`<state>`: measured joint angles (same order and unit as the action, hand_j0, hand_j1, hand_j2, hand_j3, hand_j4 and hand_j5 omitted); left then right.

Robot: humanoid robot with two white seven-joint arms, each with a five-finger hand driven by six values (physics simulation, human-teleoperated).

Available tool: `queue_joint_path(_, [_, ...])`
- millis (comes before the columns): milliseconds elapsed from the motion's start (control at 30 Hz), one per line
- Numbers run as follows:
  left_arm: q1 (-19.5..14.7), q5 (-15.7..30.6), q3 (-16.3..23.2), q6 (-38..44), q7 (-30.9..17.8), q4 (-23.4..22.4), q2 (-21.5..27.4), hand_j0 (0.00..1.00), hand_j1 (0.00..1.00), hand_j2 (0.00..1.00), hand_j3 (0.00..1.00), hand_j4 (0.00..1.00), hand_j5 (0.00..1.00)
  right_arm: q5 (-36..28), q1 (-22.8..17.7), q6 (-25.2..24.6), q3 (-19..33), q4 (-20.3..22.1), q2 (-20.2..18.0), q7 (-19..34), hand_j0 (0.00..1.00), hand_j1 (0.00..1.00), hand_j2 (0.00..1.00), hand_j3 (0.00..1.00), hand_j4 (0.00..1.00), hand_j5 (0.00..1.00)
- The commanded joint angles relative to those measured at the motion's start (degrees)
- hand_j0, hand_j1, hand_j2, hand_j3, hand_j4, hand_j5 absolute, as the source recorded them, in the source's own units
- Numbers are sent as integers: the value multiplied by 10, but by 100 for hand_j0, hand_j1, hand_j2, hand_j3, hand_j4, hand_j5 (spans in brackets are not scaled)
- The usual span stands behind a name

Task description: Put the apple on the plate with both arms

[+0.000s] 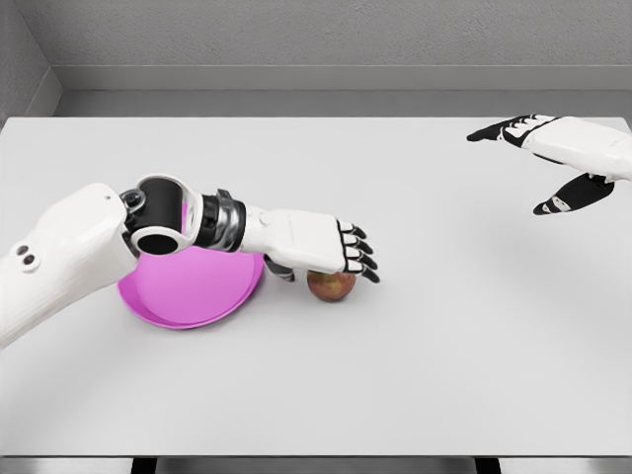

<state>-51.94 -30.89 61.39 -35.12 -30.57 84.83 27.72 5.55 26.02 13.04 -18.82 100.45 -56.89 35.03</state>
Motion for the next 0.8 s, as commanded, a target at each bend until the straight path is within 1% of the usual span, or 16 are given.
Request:
queue_joint_path(0, [1,1,0,1,-13,-1,0,100,100,100,100,100,100,-2,1,-1,0,0,-1,0,100,100,100,100,100,100])
queue_joint_path(100, [1,0,0,1,-16,0,0,100,100,100,100,100,100,-2,1,-1,0,0,-1,0,100,100,100,100,100,100])
queue_joint_path(167, [2,1,0,1,-36,1,-1,100,100,100,100,100,100,-2,1,-1,0,0,-1,0,100,100,100,100,100,100])
queue_joint_path(267, [1,5,-3,1,-36,2,-6,99,99,99,99,99,99,-2,1,0,0,0,0,0,100,100,100,100,100,100])
queue_joint_path(300, [1,7,-4,1,-35,1,-7,97,97,97,97,97,97,-2,1,-1,0,0,0,0,100,100,100,100,100,100])
queue_joint_path(333, [1,8,-4,1,-35,2,-7,92,92,92,92,92,92,-2,1,-1,0,0,0,0,100,100,100,100,100,100])
queue_joint_path(367, [1,8,-5,1,-34,2,-7,90,90,90,90,90,90,-2,1,-1,0,0,0,0,100,100,100,100,100,100])
queue_joint_path(400, [1,9,-5,1,-34,3,-7,86,86,86,86,86,86,-2,1,-1,0,0,0,0,100,100,100,100,100,100])
queue_joint_path(500, [0,18,-7,1,-34,6,-7,82,82,82,82,82,82,-2,1,0,0,0,0,0,100,100,100,100,100,100])
queue_joint_path(667, [1,17,-3,1,-36,6,-7,75,75,75,75,75,75,-2,1,-1,0,0,0,0,100,100,100,100,100,100])
queue_joint_path(767, [1,13,-1,1,-40,5,-13,74,74,74,74,74,74,-2,1,-1,0,0,0,0,100,100,100,100,100,100])
